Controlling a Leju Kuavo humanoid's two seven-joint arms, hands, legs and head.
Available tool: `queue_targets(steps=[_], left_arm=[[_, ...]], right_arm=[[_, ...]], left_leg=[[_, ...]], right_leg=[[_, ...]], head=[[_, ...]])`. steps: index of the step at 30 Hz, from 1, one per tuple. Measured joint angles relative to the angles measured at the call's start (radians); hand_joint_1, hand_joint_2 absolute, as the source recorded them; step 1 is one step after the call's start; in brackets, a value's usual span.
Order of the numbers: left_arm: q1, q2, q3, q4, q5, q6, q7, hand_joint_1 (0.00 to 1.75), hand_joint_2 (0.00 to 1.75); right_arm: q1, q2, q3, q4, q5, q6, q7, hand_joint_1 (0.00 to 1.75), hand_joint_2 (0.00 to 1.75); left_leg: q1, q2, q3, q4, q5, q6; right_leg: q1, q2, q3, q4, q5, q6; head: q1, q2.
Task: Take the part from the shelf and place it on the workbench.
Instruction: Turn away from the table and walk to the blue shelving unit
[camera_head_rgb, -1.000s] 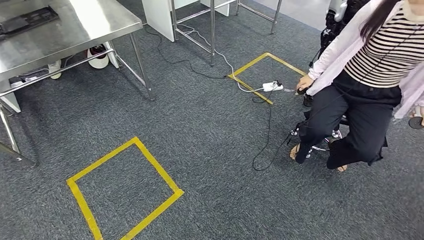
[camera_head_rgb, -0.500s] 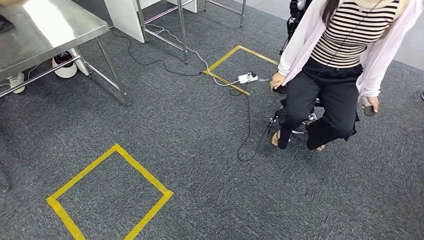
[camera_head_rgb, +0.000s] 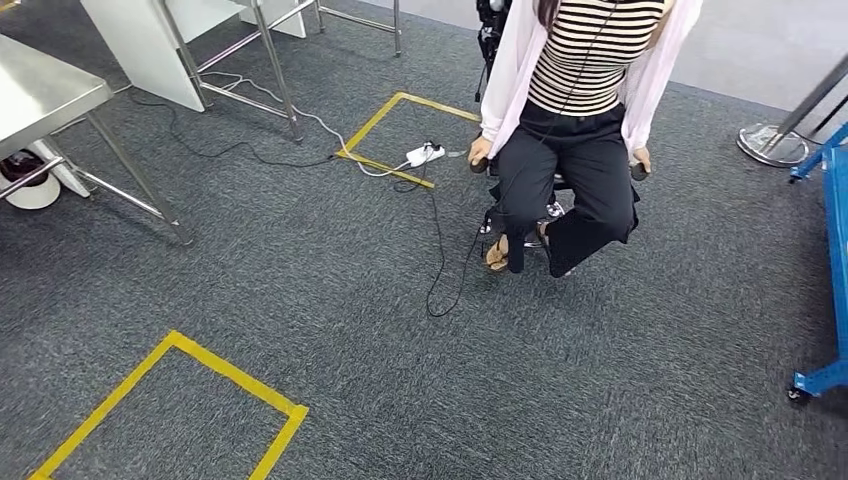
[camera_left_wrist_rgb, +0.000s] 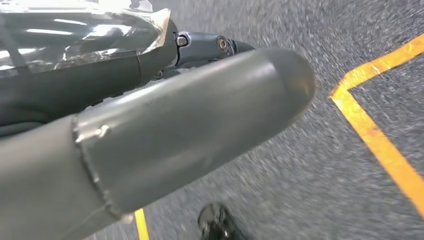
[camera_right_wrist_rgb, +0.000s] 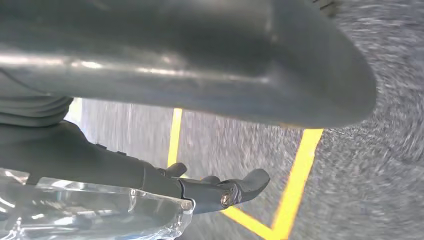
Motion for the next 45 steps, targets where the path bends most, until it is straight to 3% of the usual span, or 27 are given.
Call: queue_targets(steps=[2, 4, 5, 7, 9, 10, 12, 13, 14, 16, 18, 20, 22, 24, 25, 27, 29, 31, 33, 34, 36, 38, 40, 41, 42, 43, 45], left_arm=[[-0.005, 0.002, 0.023, 0.000, 0.018, -0.003, -0.004, 0.00, 0.00], [-0.013, 0.002, 0.038, 0.001, 0.022, -0.003, -0.005, 0.00, 0.00], [-0.014, 0.002, 0.043, 0.001, 0.021, -0.002, -0.005, 0.00, 0.00], [-0.015, 0.002, 0.052, 0.001, 0.013, 0.008, 0.003, 0.00, 0.00], [-0.015, 0.002, 0.055, 0.003, -0.013, 0.026, 0.023, 0.00, 0.00], [-0.015, 0.002, 0.055, 0.004, -0.031, 0.035, 0.033, 0.00, 0.00], [-0.016, 0.002, 0.048, 0.005, -0.071, 0.051, 0.047, 0.00, 0.00], [-0.016, 0.002, 0.041, 0.005, -0.090, 0.059, 0.047, 0.00, 0.00], [-0.015, 0.001, 0.032, 0.005, -0.104, 0.069, 0.041, 0.00, 0.00], [-0.017, -0.003, 0.018, 0.005, -0.112, 0.091, 0.017, 0.00, 0.00], [-0.022, -0.011, 0.014, 0.005, -0.097, 0.110, -0.002, 0.00, 0.00], [-0.025, -0.020, 0.010, 0.006, -0.100, 0.117, -0.008, 0.00, 0.00], [-0.023, -0.025, 0.000, 0.008, -0.132, 0.117, -0.004, 0.00, 0.00], [-0.016, -0.027, -0.020, 0.009, -0.183, 0.116, 0.012, 0.00, 0.00], [-0.012, -0.028, -0.034, 0.010, -0.211, 0.115, 0.023, 0.00, 0.00], [-0.006, -0.030, -0.067, 0.010, -0.255, 0.114, 0.036, 0.00, 0.00], [-0.004, -0.031, -0.093, 0.010, -0.275, 0.114, 0.040, 0.00, 0.00], [-0.003, -0.033, -0.110, 0.011, -0.284, 0.113, 0.042, 0.00, 0.00], [-0.003, -0.034, -0.126, 0.011, -0.293, 0.109, 0.043, 0.00, 0.00], [-0.003, -0.035, -0.133, 0.012, -0.298, 0.107, 0.043, 0.00, 0.00], [-0.001, -0.036, -0.146, 0.012, -0.309, 0.101, 0.047, 0.00, 0.00], [0.004, -0.035, -0.156, 0.012, -0.316, 0.097, 0.051, 0.00, 0.00], [0.008, -0.035, -0.164, 0.013, -0.317, 0.094, 0.054, 0.00, 0.00], [0.009, -0.035, -0.167, 0.014, -0.318, 0.094, 0.054, 0.00, 0.00], [0.009, -0.036, -0.169, 0.014, -0.318, 0.094, 0.054, 0.00, 0.00], [0.009, -0.036, -0.170, 0.014, -0.318, 0.094, 0.054, 0.00, 0.00], [0.010, -0.036, -0.171, 0.014, -0.322, 0.094, 0.057, 0.00, 0.00]], right_arm=[[0.001, 0.004, -0.035, 0.000, 0.004, -0.006, -0.006, 0.00, 0.00], [0.004, 0.007, -0.056, 0.000, 0.010, -0.008, -0.008, 0.00, 0.00], [0.004, 0.008, -0.063, 0.000, 0.016, -0.009, -0.008, 0.00, 0.00], [-0.001, 0.010, -0.067, 0.000, 0.041, -0.010, -0.008, 0.00, 0.00], [-0.004, 0.012, -0.067, 0.000, 0.069, -0.013, -0.009, 0.00, 0.00], [-0.005, 0.013, -0.066, 0.000, 0.079, -0.015, -0.012, 0.00, 0.00], [-0.009, 0.013, -0.065, -0.001, 0.092, -0.020, -0.020, 0.00, 0.00], [-0.013, 0.015, -0.064, -0.002, 0.100, -0.024, -0.023, 0.00, 0.00], [-0.019, 0.016, -0.062, -0.002, 0.110, -0.028, -0.025, 0.00, 0.00], [-0.030, 0.023, -0.055, -0.003, 0.130, -0.035, -0.026, 0.00, 0.00], [-0.033, 0.028, -0.049, -0.003, 0.142, -0.039, -0.026, 0.00, 0.00], [-0.031, 0.032, -0.045, -0.004, 0.146, -0.043, -0.029, 0.00, 0.00], [-0.033, 0.035, -0.044, -0.006, 0.146, -0.050, -0.034, 0.00, 0.00], [-0.034, 0.038, -0.044, -0.006, 0.146, -0.056, -0.035, 0.00, 0.00], [-0.032, 0.039, -0.044, -0.006, 0.146, -0.059, -0.034, 0.00, 0.00], [-0.024, 0.038, -0.044, -0.006, 0.143, -0.064, -0.032, 0.00, 0.00], [-0.020, 0.037, -0.045, -0.006, 0.141, -0.067, -0.032, 0.00, 0.00], [-0.019, 0.037, -0.045, -0.006, 0.137, -0.070, -0.032, 0.00, 0.00], [-0.012, 0.037, -0.047, -0.006, 0.131, -0.073, -0.033, 0.00, 0.00], [-0.005, 0.037, -0.049, -0.006, 0.129, -0.074, -0.034, 0.00, 0.00], [0.004, 0.037, -0.053, -0.006, 0.127, -0.076, -0.035, 0.00, 0.00], [0.006, 0.037, -0.056, -0.006, 0.128, -0.076, -0.035, 0.00, 0.00], [0.010, 0.037, -0.057, -0.006, 0.129, -0.076, -0.035, 0.00, 0.00], [0.013, 0.037, -0.057, -0.006, 0.129, -0.076, -0.035, 0.00, 0.00], [0.015, 0.037, -0.057, -0.006, 0.129, -0.076, -0.035, 0.00, 0.00], [0.017, 0.036, -0.058, -0.005, 0.129, -0.076, -0.035, 0.00, 0.00], [0.015, 0.035, -0.058, -0.005, 0.129, -0.076, -0.034, 0.00, 0.00]], left_leg=[[-0.006, 0.010, 0.001, -0.011, 0.001, 0.011], [-0.008, 0.029, 0.002, -0.019, 0.008, 0.030], [-0.007, 0.040, 0.003, -0.023, 0.012, 0.038], [-0.010, 0.066, 0.002, -0.025, 0.012, 0.046], [-0.012, 0.093, 0.001, -0.025, 0.012, 0.047], [-0.012, 0.105, 0.001, -0.024, 0.011, 0.046], [-0.012, 0.126, 0.004, -0.024, 0.009, 0.043], [-0.013, 0.135, 0.006, -0.023, 0.007, 0.040], [-0.016, 0.144, 0.009, -0.022, 0.004, 0.035], [-0.020, 0.160, 0.014, -0.021, -0.001, 0.022], [-0.018, 0.175, 0.020, -0.022, -0.005, 0.010], [-0.012, 0.145, 0.012, 0.006, -0.030, -0.001], [-0.008, 0.088, -0.034, 0.110, -0.094, -0.006], [-0.009, 0.063, -0.098, 0.241, -0.148, -0.005], [-0.009, 0.060, -0.117, 0.272, -0.149, -0.004], [-0.007, 0.054, -0.098, 0.213, -0.091, -0.001], [-0.001, 0.017, -0.042, 0.077, -0.021, 0.002], [0.000, -0.010, -0.015, 0.008, 0.001, 0.006], [-0.007, 0.005, -0.012, 0.003, 0.002, 0.018], [-0.009, 0.015, -0.011, -0.001, 0.005, 0.026], [-0.011, 0.038, -0.008, -0.009, 0.010, 0.044], [-0.014, 0.065, -0.009, -0.011, 0.010, 0.053], [-0.017, 0.093, -0.010, -0.011, 0.009, 0.055], [-0.018, 0.105, -0.010, -0.011, 0.009, 0.055], [-0.018, 0.116, -0.009, -0.011, 0.008, 0.054], [-0.018, 0.127, -0.007, -0.011, 0.007, 0.052], [-0.023, 0.146, -0.001, -0.010, 0.001, 0.043]], right_leg=[[0.000, 0.017, -0.014, -0.002, 0.002, 0.013], [-0.003, -0.006, -0.031, 0.020, -0.007, 0.022], [-0.003, -0.030, -0.049, 0.054, -0.026, 0.022], [-0.005, -0.074, -0.112, 0.180, -0.086, 0.019], [-0.009, -0.083, -0.161, 0.284, -0.124, 0.025], [-0.011, -0.085, -0.159, 0.287, -0.119, 0.033], [-0.015, -0.104, -0.096, 0.179, -0.075, 0.050], [-0.015, -0.128, -0.056, 0.106, -0.052, 0.053], [-0.012, -0.149, -0.026, 0.048, -0.034, 0.052], [-0.005, -0.165, -0.006, 0.004, -0.020, 0.036], [-0.005, -0.143, -0.007, 0.004, -0.015, 0.020], [-0.011, -0.123, -0.002, 0.001, -0.010, 0.007], [-0.013, -0.103, -0.002, 0.000, -0.006, -0.004], [-0.009, -0.078, -0.003, 0.001, -0.005, -0.009], [-0.007, -0.065, -0.002, 0.001, -0.005, -0.009], [-0.005, -0.039, 0.002, 0.002, -0.006, -0.009], [-0.002, -0.014, 0.001, 0.007, -0.008, -0.006], [0.001, 0.008, -0.008, 0.011, -0.008, 0.002], [-0.001, 0.025, -0.020, 0.008, -0.005, 0.014], [-0.002, 0.015, -0.025, 0.014, -0.008, 0.019], [-0.003, -0.032, -0.057, 0.071, -0.039, 0.020], [-0.004, -0.075, -0.123, 0.198, -0.097, 0.016], [-0.006, -0.083, -0.171, 0.294, -0.128, 0.021], [-0.006, -0.085, -0.167, 0.290, -0.121, 0.028], [-0.007, -0.091, -0.140, 0.244, -0.101, 0.035], [-0.007, -0.108, -0.098, 0.169, -0.076, 0.041], [-0.003, -0.158, -0.030, 0.044, -0.033, 0.039]], head=[[0.000, 0.000], [0.001, 0.000], [0.003, 0.000], [0.005, 0.000], [0.006, 0.000], [0.006, 0.000], [0.006, 0.000], [0.007, 0.000], [0.007, 0.000], [0.006, 0.000], [0.004, 0.000], [0.002, 0.000], [-0.001, 0.000], [-0.001, 0.000], [-0.001, 0.000], [0.000, 0.000], [0.000, 0.000], [0.001, 0.000], [0.000, 0.000], [0.001, 0.000], [0.003, 0.000], [0.005, 0.000], [0.005, 0.000], [0.006, 0.000], [0.005, 0.000], [0.006, 0.000], [0.005, 0.000]])
